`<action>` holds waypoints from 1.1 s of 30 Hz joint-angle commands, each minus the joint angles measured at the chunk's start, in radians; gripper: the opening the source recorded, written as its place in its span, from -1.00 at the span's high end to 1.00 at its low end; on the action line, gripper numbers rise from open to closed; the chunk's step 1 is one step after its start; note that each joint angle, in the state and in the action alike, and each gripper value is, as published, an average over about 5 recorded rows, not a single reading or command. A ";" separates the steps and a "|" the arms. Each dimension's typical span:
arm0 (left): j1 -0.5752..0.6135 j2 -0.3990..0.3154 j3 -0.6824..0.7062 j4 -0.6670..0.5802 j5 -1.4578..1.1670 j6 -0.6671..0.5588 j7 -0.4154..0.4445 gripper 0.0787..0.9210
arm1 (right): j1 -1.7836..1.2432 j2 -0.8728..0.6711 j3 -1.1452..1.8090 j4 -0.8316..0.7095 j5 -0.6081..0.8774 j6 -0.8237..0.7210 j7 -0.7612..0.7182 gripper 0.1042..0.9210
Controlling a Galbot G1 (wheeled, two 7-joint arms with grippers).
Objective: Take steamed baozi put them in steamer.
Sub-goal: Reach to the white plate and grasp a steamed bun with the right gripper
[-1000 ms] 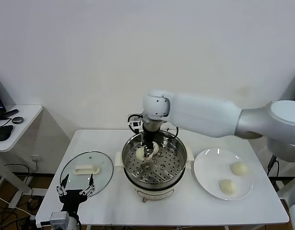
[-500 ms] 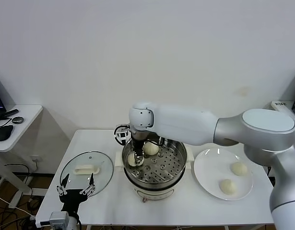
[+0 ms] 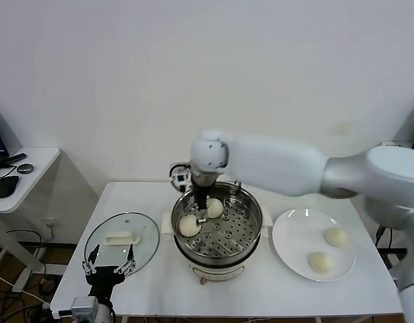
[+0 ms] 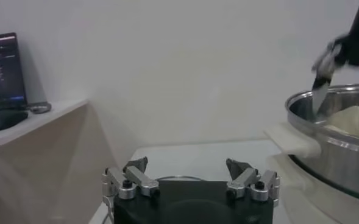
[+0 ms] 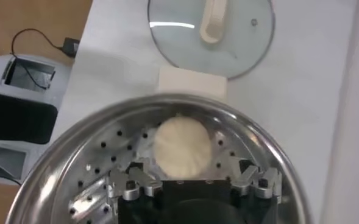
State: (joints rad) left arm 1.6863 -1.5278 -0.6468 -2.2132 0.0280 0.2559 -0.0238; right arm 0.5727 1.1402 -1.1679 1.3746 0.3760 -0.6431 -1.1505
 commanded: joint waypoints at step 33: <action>0.040 -0.007 -0.032 0.040 0.001 -0.002 -0.004 -0.77 | -0.656 -0.707 0.441 0.107 -0.570 0.373 -0.170 -0.76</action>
State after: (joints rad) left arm 1.7282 -1.5344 -0.6788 -2.1873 0.0281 0.2538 -0.0279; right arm 0.0303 0.4538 -0.7885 1.5181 -0.1070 -0.3007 -1.3103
